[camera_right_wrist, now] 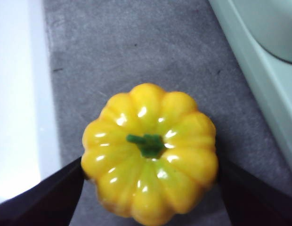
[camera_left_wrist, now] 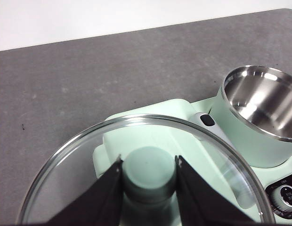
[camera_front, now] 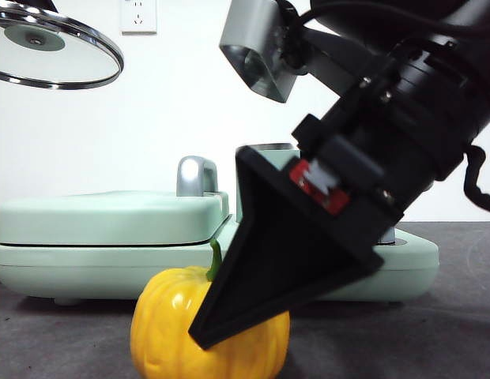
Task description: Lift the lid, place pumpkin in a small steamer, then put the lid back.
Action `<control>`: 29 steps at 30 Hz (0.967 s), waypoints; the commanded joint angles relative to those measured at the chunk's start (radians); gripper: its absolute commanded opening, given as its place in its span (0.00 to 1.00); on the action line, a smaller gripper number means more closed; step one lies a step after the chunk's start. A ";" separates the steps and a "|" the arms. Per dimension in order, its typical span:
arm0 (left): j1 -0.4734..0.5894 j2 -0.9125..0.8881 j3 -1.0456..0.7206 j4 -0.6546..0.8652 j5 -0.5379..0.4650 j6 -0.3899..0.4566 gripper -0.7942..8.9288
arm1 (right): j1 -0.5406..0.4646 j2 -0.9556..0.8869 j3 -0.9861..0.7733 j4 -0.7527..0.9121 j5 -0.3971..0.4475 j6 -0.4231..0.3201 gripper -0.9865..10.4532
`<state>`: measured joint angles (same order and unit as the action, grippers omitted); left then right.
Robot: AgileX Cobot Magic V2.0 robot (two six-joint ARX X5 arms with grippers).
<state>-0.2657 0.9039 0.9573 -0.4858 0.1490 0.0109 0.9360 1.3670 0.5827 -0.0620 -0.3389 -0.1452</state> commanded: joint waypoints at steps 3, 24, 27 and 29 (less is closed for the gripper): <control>-0.001 0.003 0.018 0.030 0.000 0.003 0.09 | 0.011 -0.042 0.076 -0.141 0.000 0.143 0.40; -0.001 0.003 0.018 0.037 0.000 0.003 0.09 | -0.080 -0.122 0.753 -1.122 0.163 0.357 0.40; -0.001 0.003 0.018 0.037 0.000 0.003 0.09 | -0.129 -0.082 0.840 -1.193 0.172 0.335 0.40; -0.001 0.003 0.018 0.037 0.000 0.003 0.09 | -0.162 -0.048 0.892 -1.219 0.195 0.304 0.40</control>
<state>-0.2657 0.9039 0.9573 -0.4805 0.1490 0.0109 0.7731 1.2934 1.4475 -1.2812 -0.1505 0.1825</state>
